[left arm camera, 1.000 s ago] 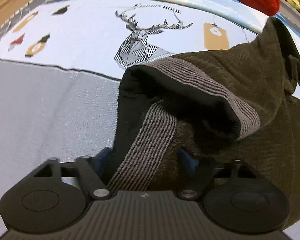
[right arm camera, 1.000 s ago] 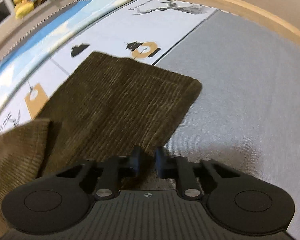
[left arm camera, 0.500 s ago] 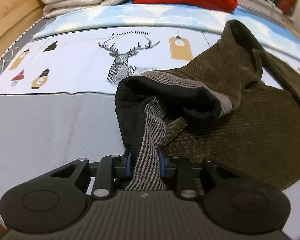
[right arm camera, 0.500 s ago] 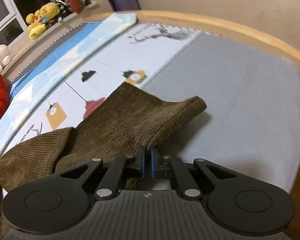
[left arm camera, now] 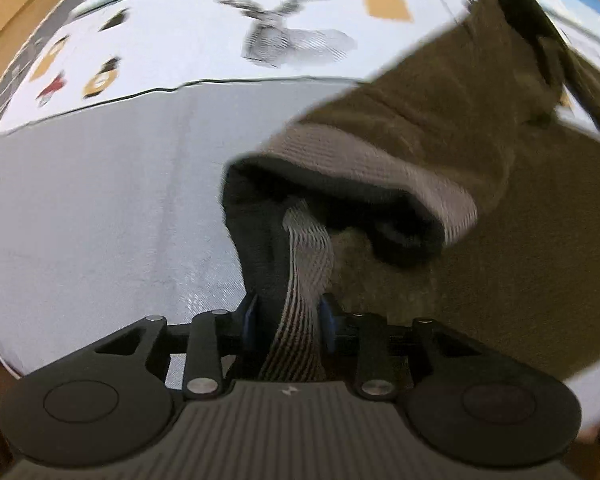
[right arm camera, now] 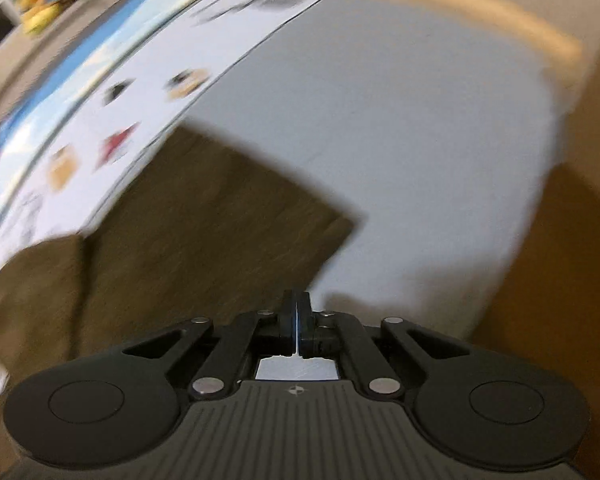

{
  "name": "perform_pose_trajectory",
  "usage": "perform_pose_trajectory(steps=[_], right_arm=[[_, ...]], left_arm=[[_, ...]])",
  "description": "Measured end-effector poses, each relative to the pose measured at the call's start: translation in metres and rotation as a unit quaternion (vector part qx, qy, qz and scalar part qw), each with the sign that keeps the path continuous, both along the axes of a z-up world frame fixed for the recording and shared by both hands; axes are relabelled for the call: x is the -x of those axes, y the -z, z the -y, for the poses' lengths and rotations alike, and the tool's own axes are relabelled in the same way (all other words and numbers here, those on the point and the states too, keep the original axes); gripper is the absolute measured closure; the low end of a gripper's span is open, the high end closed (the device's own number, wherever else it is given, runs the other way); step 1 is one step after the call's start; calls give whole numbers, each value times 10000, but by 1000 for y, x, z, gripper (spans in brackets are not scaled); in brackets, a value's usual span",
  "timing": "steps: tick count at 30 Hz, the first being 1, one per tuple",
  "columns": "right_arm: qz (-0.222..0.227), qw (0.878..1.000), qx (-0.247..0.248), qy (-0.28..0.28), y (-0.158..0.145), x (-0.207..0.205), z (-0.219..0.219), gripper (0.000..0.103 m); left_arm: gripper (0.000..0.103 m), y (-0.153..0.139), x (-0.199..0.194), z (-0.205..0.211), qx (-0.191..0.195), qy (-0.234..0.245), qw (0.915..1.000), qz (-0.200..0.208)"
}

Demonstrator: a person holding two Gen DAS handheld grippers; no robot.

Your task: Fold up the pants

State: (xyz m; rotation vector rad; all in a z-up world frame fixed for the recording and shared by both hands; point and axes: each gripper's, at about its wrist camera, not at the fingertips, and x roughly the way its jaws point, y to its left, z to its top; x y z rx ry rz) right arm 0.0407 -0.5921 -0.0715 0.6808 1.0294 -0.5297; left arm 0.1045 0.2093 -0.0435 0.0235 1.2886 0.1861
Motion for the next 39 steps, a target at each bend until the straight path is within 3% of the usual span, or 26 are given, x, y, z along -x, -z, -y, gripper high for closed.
perform_pose_trajectory(steps=[1,2,4,10,12,14,15,16,18,22,26,28,32,36,39], right_arm=[[-43,10000,2,-46,3,-3,-3,87],[-121,9999,44,-9,6,-8,-5,67],[-203,9994,49,280,12,-13,-2,51],[-492,9954,83,821,34,-24,14,55],[-387,9952,303,841,31,-27,12,89],[-227,9959,339,807,26,-30,11,97],[-223,9959,406,780,23,-30,10,98],[-227,9957,467,766,19,-29,9,98],[-267,9944,597,831,12,-22,13,99],[-388,9886,479,1371,10,1,29,100],[-674,9842,655,1502,14,12,35,99],[-713,9880,629,1216,17,4,32,99],[-754,9849,1195,998,5,-5,16,95],[-619,9736,2050,790,-17,-13,-1,83],[-2,9692,2459,150,-33,-28,-26,79]], left_arm=[[57,-5,-4,-4,87,-135,9998,84],[52,-9,-8,-7,190,-241,9993,190],[43,-12,-11,-11,329,-347,9985,265],[40,9,-13,-1,-28,-35,9997,-252],[41,13,-13,-2,-37,0,9994,-339],[41,17,-14,-3,19,44,9992,-386],[41,24,-21,-1,-3,91,9992,-400],[51,26,-21,1,-43,189,9990,-397],[58,30,-22,7,-142,386,9985,-371],[71,27,-16,18,-205,796,9959,-389],[74,23,-9,23,-115,957,9942,-479],[75,23,-9,25,-200,971,9938,-509],[68,15,-13,20,-180,774,9956,-486],[64,-20,-14,14,-288,522,9976,365],[64,-42,-17,16,51,461,9939,996]])
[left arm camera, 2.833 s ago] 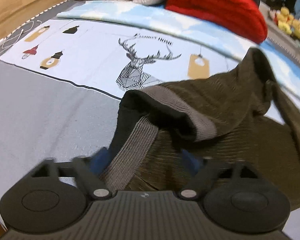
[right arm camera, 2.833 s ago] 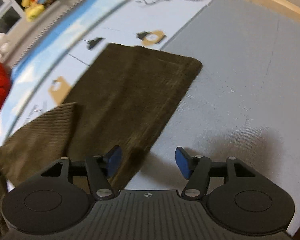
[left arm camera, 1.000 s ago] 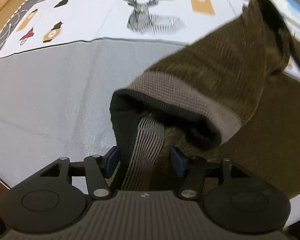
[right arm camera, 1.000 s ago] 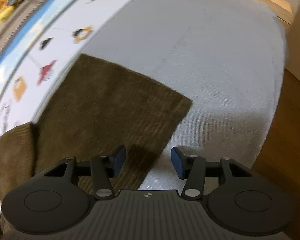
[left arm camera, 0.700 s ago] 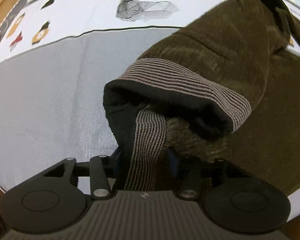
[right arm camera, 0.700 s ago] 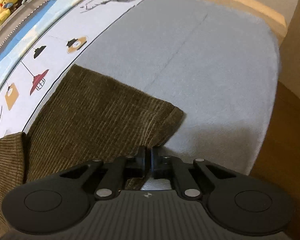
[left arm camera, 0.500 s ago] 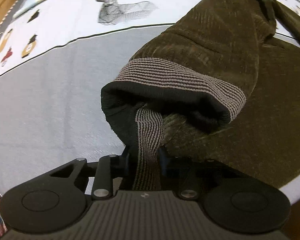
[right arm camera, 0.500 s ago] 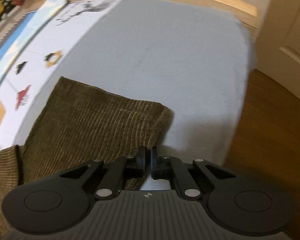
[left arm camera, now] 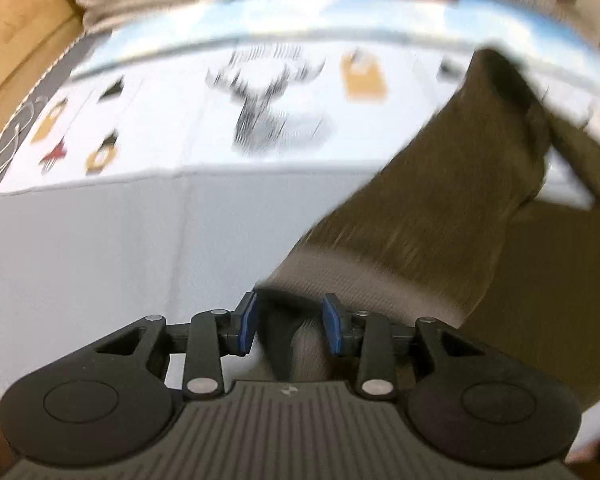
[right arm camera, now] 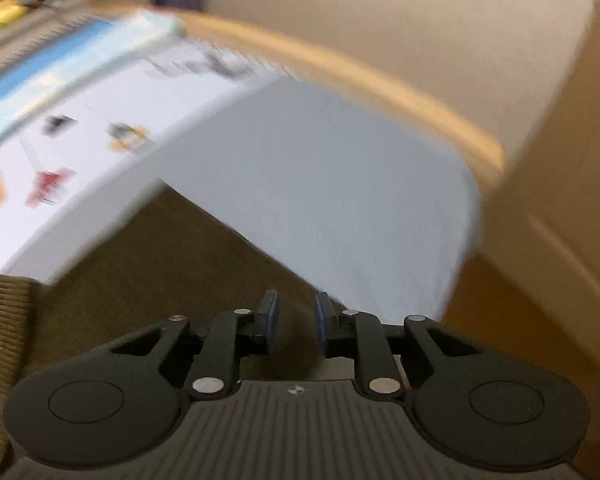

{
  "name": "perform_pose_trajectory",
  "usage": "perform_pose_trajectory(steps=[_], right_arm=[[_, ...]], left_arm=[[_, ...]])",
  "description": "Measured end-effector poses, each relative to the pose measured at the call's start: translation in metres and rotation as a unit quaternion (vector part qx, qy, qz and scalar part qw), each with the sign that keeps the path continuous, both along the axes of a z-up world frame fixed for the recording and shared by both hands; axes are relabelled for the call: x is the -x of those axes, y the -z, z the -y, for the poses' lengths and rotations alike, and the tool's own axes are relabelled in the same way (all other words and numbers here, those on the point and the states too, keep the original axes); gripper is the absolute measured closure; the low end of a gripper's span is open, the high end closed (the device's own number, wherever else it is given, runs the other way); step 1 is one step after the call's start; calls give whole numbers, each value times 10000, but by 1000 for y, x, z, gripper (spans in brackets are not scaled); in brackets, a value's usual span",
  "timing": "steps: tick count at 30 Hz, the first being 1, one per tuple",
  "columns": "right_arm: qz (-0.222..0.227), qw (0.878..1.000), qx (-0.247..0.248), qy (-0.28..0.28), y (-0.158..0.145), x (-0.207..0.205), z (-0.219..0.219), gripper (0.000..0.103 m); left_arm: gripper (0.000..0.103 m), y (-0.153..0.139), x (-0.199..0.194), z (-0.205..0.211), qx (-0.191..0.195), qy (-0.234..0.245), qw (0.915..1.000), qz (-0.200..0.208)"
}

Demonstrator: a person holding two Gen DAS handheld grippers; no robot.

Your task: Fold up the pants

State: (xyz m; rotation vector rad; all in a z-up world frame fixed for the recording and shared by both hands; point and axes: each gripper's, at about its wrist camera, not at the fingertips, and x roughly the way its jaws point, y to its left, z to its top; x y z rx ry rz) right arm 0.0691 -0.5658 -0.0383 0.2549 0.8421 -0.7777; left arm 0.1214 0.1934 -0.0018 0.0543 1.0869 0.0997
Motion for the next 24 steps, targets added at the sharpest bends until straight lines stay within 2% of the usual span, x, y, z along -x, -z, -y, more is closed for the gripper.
perform_pose_trajectory(steps=[2,4,8,10,11,15,20,24], right_arm=[[267,9951,93,-950,-9,-11,-29,70],[321,9811,193,-1897,-9,-26,-63,67],[137,9349,165,-3542,0,-49,-136,64],[-49,9109,148,-4122,5,-56,-167,60],[-154,9000,196,-4352,8,-59,-181,54],[-496,8573,538,-5095,21,-72,-231,49],[-894,8250,604,-5547,33,-83,-271,43],[-1232,8045,829,-5751,52,-91,-288,43]], left_arm=[[59,-3,-3,15,88,309,9994,103],[52,-1,-6,37,-67,758,9970,135],[39,15,-8,86,-537,1625,9852,37],[38,29,-11,103,-734,1883,9793,-124],[38,36,-10,111,-831,1986,9763,-215],[38,55,-12,137,-1204,2288,9649,-450],[38,70,-21,149,-1495,2469,9554,-628],[38,76,-28,154,-1651,2562,9498,-703]])
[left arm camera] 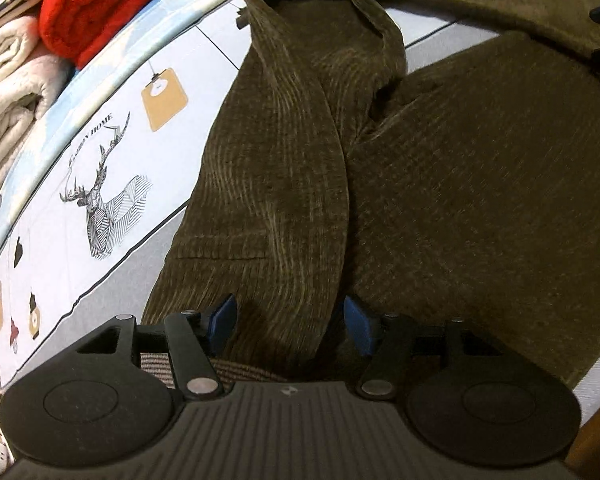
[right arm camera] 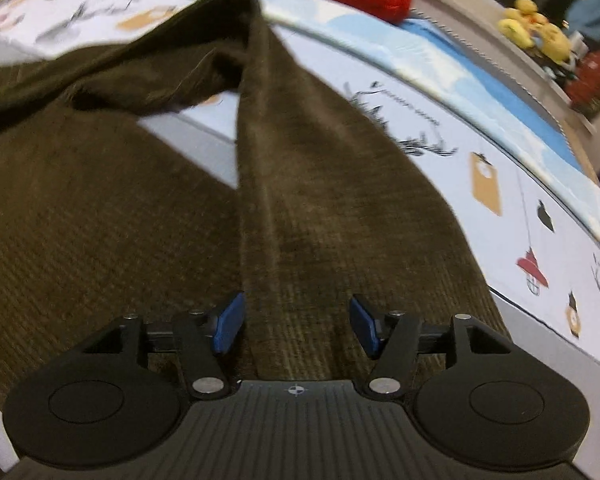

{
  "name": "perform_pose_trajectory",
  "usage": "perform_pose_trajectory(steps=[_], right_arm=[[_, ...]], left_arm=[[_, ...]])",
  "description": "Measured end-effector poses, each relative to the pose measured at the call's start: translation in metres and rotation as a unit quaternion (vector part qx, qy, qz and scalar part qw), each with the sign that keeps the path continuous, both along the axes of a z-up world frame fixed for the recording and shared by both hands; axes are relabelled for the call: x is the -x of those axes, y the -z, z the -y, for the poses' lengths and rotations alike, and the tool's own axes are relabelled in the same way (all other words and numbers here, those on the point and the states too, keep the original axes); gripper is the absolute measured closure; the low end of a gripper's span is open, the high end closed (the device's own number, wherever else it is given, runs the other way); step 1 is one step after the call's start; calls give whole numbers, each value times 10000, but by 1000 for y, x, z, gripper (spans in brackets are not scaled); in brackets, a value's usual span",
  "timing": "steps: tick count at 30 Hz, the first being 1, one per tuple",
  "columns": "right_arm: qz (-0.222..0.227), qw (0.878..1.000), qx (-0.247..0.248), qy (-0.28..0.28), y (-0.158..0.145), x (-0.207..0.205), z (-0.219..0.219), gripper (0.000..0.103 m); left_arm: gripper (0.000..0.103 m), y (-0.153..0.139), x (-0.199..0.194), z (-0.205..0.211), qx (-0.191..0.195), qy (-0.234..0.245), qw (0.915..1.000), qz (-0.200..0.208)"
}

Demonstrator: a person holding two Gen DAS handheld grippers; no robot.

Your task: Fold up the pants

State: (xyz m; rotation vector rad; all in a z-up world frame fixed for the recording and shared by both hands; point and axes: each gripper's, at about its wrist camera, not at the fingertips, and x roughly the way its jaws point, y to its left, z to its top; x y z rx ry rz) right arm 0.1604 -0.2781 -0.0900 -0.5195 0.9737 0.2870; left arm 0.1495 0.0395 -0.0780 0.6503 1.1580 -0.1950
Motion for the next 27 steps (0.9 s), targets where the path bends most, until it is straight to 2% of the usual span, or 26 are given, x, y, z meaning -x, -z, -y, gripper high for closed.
perform_pose_trajectory(steps=[4,6,7,8,9,10,11,14,16,18,21,24,27], right_arm=[[-10,9991,408,-92,16,-7,-5,43],[-39,9993,381,-53,17,-11,-3,44],[-58,9994,335,-29,16,-13,-2,50],[-106,9996,248,-5,15,-14,0,62],[-150,9998,155,9,13,-15,2,70],[-171,9998,79,15,11,-16,5,84],[-145,9999,35,30,8,-16,6,94],[27,9995,-200,227,-7,-16,15,98],[288,9980,-336,448,-23,-16,26,99],[674,9934,-435,824,-44,-17,44,99],[1242,9788,-647,1497,-76,-17,75,100],[1892,9603,-584,1965,-111,-11,102,100],[2412,9407,-544,2321,-144,-5,129,100]], left_arm=[[39,5,-6,-2,-193,-4,9998,-5],[46,6,-11,-8,-225,-99,9997,16],[53,6,-13,-11,-206,-156,9997,7],[60,5,-15,-13,-159,-210,9997,-22],[65,4,-16,-16,-118,-248,9996,-35],[76,1,-18,-19,-93,-295,9995,-9],[83,-2,-20,-21,-91,-373,9993,42],[90,-18,-31,-37,2,-808,9961,346],[90,-31,-39,-51,-34,-1189,9903,711],[91,-41,-47,-66,-165,-1598,9808,1109],[91,-51,-59,-88,-394,-2233,9597,1659],[91,-58,-70,-112,-288,-2855,9378,1956],[92,-64,-78,-128,68,-3446,9151,2093]])
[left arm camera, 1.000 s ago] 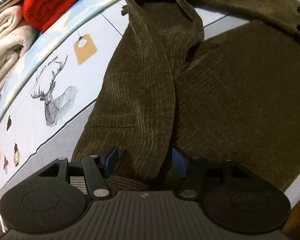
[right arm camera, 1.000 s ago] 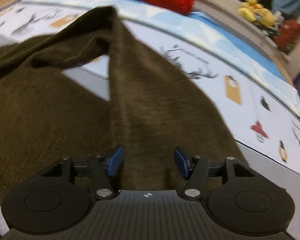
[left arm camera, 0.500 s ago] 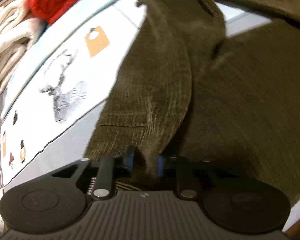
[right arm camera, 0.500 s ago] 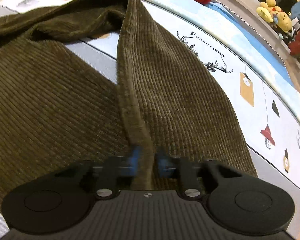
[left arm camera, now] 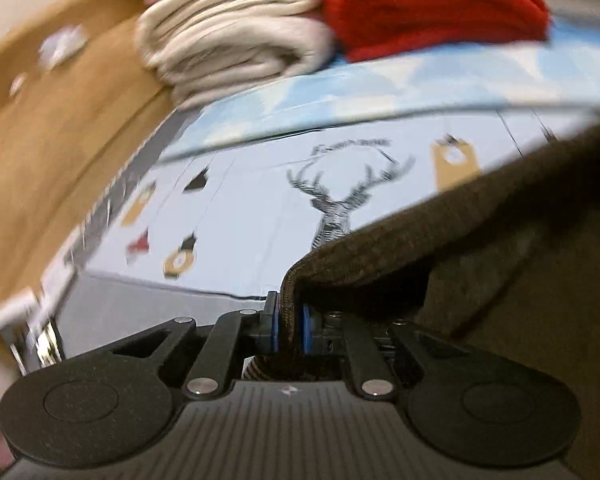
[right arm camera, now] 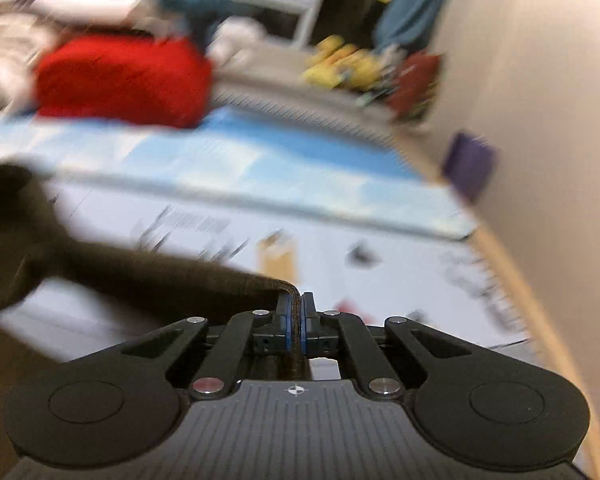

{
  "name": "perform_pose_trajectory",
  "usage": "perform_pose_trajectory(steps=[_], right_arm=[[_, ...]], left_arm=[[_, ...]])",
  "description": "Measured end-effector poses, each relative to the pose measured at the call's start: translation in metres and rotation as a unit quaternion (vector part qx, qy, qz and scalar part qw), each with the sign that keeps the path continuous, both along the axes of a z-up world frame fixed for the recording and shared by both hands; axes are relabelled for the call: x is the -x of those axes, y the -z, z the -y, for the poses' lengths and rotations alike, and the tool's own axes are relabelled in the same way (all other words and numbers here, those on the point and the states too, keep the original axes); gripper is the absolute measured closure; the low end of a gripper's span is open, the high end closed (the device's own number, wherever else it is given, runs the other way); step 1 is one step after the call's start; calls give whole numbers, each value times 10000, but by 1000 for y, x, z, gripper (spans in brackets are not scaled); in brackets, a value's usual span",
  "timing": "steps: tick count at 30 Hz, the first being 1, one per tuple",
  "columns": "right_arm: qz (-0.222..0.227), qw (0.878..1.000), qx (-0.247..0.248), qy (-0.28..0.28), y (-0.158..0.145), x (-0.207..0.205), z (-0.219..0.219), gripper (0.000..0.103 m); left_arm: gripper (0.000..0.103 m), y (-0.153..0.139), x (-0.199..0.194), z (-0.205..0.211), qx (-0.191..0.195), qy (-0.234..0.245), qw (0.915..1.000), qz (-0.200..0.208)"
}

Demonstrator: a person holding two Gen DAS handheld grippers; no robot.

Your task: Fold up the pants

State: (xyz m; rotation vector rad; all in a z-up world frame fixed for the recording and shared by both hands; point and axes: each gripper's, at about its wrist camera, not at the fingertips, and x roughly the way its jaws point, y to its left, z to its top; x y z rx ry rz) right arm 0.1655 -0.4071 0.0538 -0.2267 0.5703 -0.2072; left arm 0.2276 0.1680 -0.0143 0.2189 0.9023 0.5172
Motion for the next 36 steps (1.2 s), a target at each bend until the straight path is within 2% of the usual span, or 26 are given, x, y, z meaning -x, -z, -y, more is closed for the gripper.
perform_pose_trajectory(steps=[3,6,9,12,15,21,23,25,28,30,31,32,34,36], right_arm=[[309,9985,-18,441,-28,4,33,100],[310,9977,-133,594,-46,-3,60,100],[-5,9976,-334,604,-52,-20,72,100],[-364,9965,-341,668,-49,-41,73,100],[-540,9948,-371,780,-29,-84,66,100],[-490,9935,-575,848,33,-184,49,98],[-622,9921,-521,959,51,-205,45,85],[-593,9900,-516,1170,64,-211,46,76],[-208,9862,-796,1435,74,-193,59,75],[-44,9751,-1107,1922,86,-173,79,75],[-48,9663,-1361,2184,95,-163,92,75],[-93,9563,-1615,2437,105,-155,104,74],[-449,9256,-2250,3011,132,-145,133,74],[-575,8958,-2927,3296,151,-137,152,72]], left_arm=[[92,-2,-3,-7,190,-332,9991,190],[92,1,-4,-5,338,-257,9986,307],[92,12,-1,10,83,-289,9988,399],[92,22,-13,2,268,-522,9969,521],[92,35,-34,-11,630,-776,9930,630],[91,73,-74,-31,1063,-1163,9868,372],[87,80,-81,-35,1104,-1124,9872,247],[86,79,-84,-40,1189,-1108,9865,183],[85,72,-85,-52,1540,-1206,9806,114],[81,63,-84,-55,1673,-1304,9772,79],[72,58,-83,-53,1653,-1359,9768,38],[50,52,-81,-50,1574,-1411,9774,20],[30,33,-75,-40,1294,-1500,9800,207],[30,13,-69,-25,1141,-1341,9834,442]])
